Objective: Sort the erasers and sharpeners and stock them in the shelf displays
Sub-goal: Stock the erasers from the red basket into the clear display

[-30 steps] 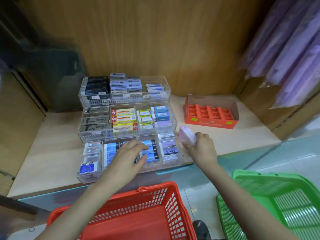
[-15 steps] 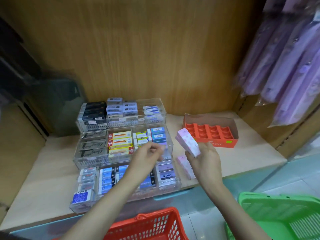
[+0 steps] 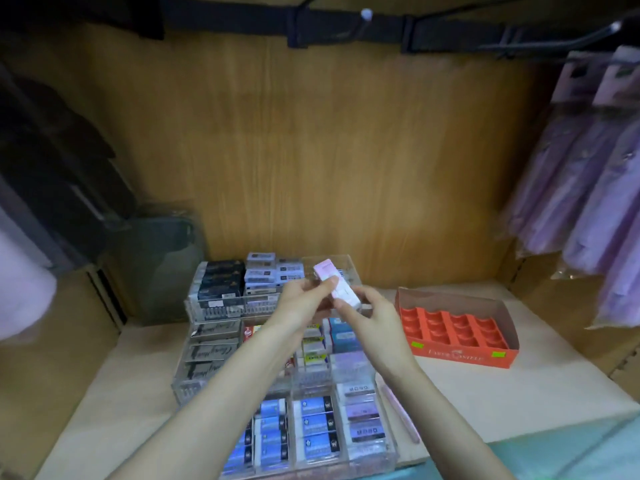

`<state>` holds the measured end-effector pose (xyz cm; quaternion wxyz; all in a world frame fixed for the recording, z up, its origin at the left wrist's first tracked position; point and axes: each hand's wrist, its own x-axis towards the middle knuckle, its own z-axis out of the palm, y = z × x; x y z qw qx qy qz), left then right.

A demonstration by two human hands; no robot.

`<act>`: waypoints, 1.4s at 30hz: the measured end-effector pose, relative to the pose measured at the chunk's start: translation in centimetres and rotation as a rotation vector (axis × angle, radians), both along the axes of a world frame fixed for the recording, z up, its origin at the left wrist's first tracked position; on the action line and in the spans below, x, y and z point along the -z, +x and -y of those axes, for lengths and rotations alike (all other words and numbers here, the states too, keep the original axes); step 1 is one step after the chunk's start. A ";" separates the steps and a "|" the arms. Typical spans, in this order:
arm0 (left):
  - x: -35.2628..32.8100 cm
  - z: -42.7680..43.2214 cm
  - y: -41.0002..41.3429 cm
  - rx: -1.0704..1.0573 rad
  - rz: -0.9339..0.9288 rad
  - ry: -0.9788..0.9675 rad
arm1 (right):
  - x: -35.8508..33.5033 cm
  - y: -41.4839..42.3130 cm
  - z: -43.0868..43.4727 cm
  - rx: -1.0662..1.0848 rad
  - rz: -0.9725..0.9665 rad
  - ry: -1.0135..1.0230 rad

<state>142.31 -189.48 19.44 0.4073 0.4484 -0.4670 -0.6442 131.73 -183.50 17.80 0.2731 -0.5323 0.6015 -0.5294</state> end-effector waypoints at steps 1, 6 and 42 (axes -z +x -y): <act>-0.5 1.1 -0.4 -0.014 0.016 -0.029 | -0.6 -0.1 0.9 0.025 -0.016 -0.011; -1.5 6.8 -3.0 -0.022 0.151 -0.027 | -1.5 -1.5 5.4 0.094 -0.083 0.111; 0.8 2.8 -4.9 -0.174 0.868 -0.665 | 9.9 -10.6 -9.3 0.198 -0.353 0.558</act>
